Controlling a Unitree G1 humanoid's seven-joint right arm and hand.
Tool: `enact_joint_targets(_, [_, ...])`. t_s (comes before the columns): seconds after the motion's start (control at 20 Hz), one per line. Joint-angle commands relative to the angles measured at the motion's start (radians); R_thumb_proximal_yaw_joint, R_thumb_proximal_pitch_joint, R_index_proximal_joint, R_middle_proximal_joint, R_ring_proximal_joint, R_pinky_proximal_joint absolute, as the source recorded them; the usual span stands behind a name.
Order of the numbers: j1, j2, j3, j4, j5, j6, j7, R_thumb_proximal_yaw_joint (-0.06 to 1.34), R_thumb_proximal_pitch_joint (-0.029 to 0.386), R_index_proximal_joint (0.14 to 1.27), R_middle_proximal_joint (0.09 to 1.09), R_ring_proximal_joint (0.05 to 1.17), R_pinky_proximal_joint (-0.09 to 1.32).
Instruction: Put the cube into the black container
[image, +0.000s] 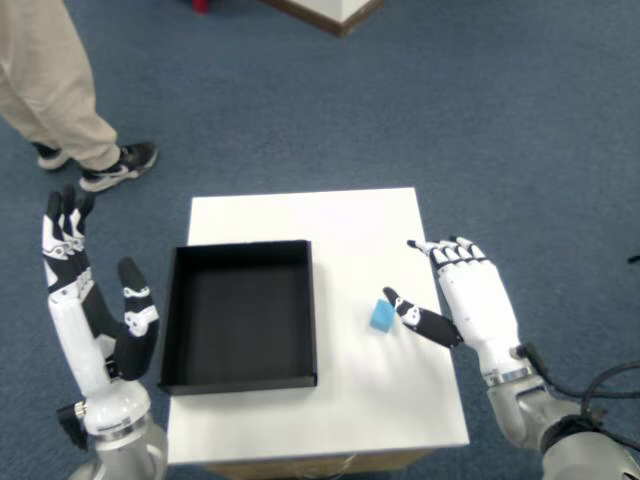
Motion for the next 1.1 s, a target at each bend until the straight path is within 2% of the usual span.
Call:
enact_joint_targets(0.05, [-0.062, -0.050, 0.000, -0.025, 0.014, 0.041, -0.052, 0.23, 0.035, 0.37, 0.41, 0.39, 0.28])
enact_joint_targets(0.25, [-0.059, -0.069, -0.001, -0.076, 0.015, 0.093, -0.038, 0.26, -0.006, 0.38, 0.42, 0.39, 0.28])
enact_joint_targets(0.65, [-0.068, -0.073, 0.001, -0.114, 0.015, 0.157, 0.007, 0.26, -0.018, 0.40, 0.42, 0.39, 0.30])
enact_joint_targets(1.1, [-0.050, -0.049, 0.000, -0.132, 0.022, 0.191, 0.072, 0.29, -0.021, 0.40, 0.41, 0.39, 0.30])
